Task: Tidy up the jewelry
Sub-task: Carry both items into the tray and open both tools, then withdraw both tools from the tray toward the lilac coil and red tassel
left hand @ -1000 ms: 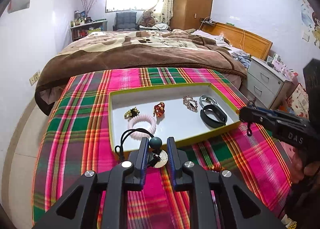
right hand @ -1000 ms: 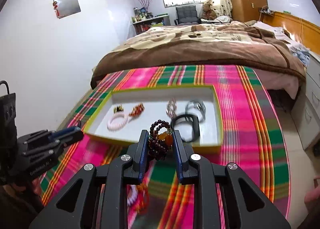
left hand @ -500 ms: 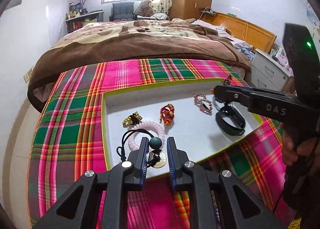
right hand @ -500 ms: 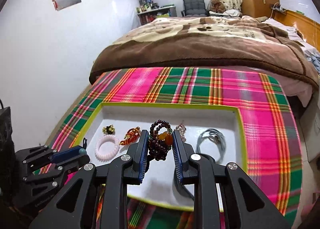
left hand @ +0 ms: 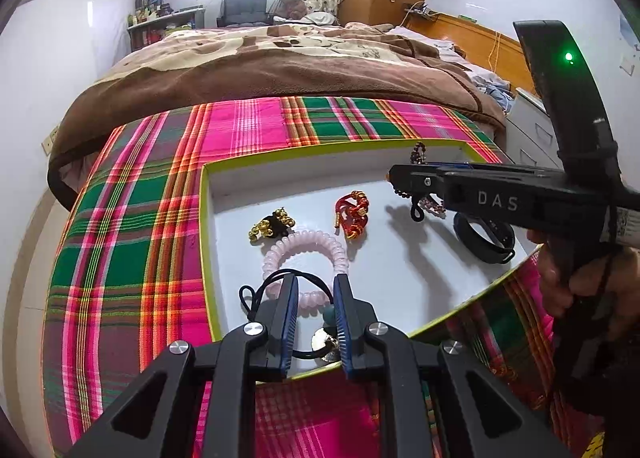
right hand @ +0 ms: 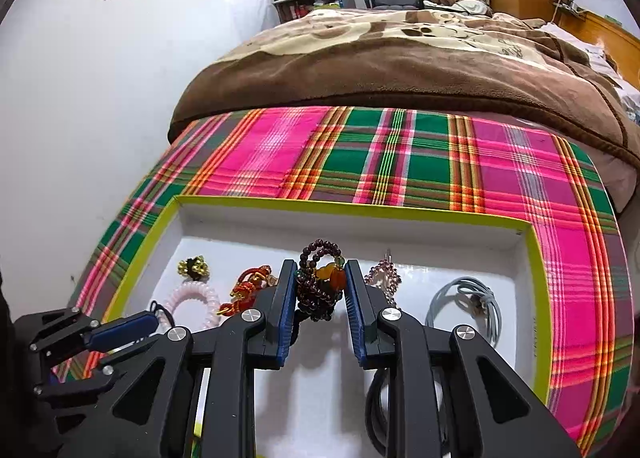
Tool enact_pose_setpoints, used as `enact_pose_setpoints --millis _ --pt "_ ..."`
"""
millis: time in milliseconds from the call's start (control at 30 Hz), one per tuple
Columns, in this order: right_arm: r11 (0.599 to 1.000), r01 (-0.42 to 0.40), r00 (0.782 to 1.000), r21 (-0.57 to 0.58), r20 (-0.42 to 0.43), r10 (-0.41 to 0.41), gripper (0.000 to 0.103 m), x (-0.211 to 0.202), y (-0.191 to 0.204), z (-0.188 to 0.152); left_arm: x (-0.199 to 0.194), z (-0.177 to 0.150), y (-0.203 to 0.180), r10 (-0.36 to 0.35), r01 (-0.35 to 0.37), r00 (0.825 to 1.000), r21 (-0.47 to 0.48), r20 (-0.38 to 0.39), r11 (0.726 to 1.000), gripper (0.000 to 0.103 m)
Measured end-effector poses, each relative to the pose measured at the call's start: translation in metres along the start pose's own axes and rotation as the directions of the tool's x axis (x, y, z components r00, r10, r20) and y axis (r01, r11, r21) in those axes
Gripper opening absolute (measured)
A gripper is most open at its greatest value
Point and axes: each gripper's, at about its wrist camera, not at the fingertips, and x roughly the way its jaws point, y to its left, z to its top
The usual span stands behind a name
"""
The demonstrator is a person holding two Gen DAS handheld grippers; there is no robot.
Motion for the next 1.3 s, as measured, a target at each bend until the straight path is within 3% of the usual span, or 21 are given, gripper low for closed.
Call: enact_pose_setpoints --millis 567,1000,1300 --pt "1.0 0.018 0.999 -0.025 -0.034 -0.018 0.029 0.014 0.002 -0.003 0.0 -0.001 0.003 -0.015 0.015 1.0 -0.021 -0.003 1.0 0.018" --pt "1.0 0.006 1.0 -0.024 0.02 -0.005 0.046 -0.004 0.006 -0.004 -0.014 -0.002 -0.001 -0.029 0.029 0.999 -0.029 0.017 0.999 0.027" --pt "1.0 0.013 0.998 -0.025 0.058 -0.012 0.047 -0.027 0.01 -0.013 -0.032 -0.006 -0.007 -0.028 0.029 0.999 -0.032 0.045 0.999 0.032"
